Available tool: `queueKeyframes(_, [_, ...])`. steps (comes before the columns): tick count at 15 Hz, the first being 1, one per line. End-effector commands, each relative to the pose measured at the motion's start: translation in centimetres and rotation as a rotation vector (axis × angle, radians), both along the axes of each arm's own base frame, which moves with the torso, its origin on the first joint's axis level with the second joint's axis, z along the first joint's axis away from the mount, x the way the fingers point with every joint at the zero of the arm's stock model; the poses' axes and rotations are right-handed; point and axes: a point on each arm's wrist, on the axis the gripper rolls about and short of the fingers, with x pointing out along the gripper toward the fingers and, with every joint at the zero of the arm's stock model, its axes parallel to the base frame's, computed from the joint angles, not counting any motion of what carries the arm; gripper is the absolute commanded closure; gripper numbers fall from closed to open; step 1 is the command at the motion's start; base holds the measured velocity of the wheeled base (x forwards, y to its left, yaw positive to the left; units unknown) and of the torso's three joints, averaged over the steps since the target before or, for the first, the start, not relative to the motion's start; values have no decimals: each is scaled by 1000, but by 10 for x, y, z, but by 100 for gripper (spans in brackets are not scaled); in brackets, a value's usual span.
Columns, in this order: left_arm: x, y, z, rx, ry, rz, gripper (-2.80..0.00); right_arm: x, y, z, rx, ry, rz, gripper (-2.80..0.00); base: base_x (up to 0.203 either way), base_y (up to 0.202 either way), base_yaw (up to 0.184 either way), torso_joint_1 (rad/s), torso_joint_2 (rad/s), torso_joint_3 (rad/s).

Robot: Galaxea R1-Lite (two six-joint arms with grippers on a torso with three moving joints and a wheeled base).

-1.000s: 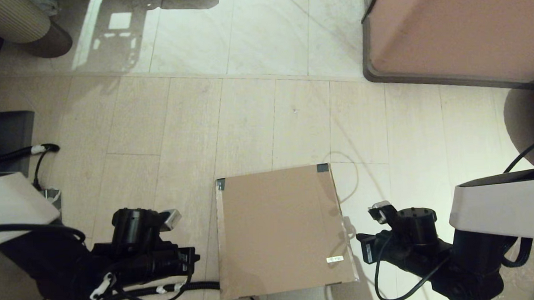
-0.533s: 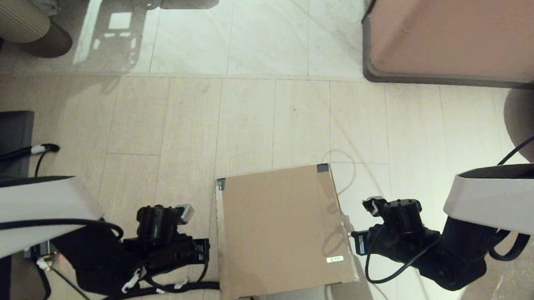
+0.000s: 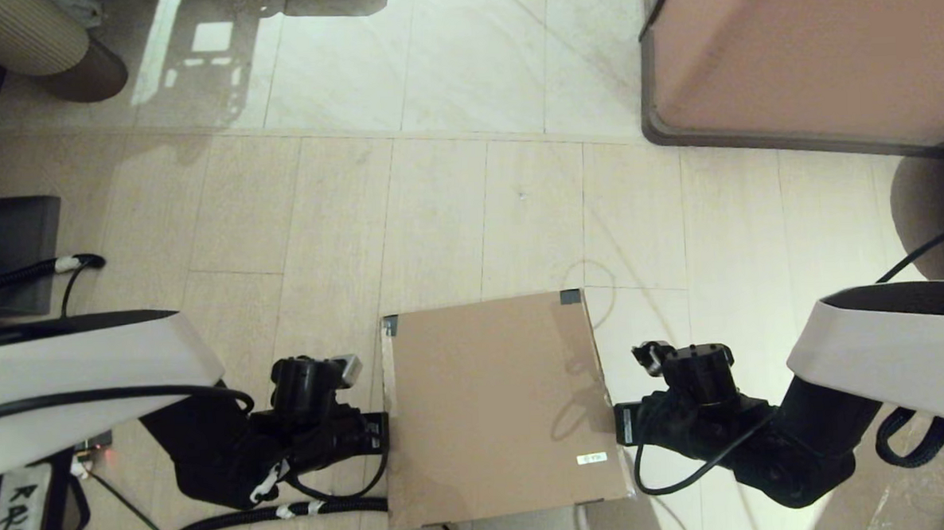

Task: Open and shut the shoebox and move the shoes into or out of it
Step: Open the shoe box

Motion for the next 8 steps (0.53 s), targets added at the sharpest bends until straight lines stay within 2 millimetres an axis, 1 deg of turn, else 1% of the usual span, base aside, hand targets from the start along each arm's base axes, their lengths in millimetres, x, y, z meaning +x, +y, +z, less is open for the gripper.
queueKeyframes(1, [-1,0,-1,-5,3,3,0,-5,0,-2,-2,14,6,0,0,0,0,0,0,0])
queueKeyframes(4, [1,-1,1,-19,-1,11,0,-13,2,-2,-4,30,18,0,0,0,0,0,0,0])
queueKeyframes(5, [0,-3,4,-26,-5,8,0,-16,6,-1,1,32,28,0,0,0,0,0,0,0])
queueKeyframes(8, [-6,-9,21,-63,-18,7,0,-22,17,13,56,14,36,0,0,0,0,0,0,0])
